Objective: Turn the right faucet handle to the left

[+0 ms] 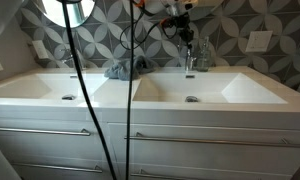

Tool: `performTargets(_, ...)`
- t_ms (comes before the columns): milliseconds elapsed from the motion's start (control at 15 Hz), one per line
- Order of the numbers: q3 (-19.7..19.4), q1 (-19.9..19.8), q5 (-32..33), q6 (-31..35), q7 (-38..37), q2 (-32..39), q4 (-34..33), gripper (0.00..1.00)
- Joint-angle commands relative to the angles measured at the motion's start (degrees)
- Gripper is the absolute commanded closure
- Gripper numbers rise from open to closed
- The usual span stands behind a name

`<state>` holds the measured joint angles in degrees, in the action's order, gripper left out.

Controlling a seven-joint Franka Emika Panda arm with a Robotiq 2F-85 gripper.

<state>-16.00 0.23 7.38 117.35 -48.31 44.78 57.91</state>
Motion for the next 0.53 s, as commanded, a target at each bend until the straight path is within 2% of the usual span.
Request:
performTargets(0,-0.51,0.38,1.57,-3.29,2.67,-2.44,3.32,1.0)
performTargets(267,0.37,0.84,2.43,0.17,12.87,-12.66,15.05,1.0)
performTargets(333,0.92,0.87,2.26,1.07,16.35,-14.95,16.93,0.74)
performTargets(467,2.21,0.92,0.94,2.47,22.1,-20.03,21.24,0.67)
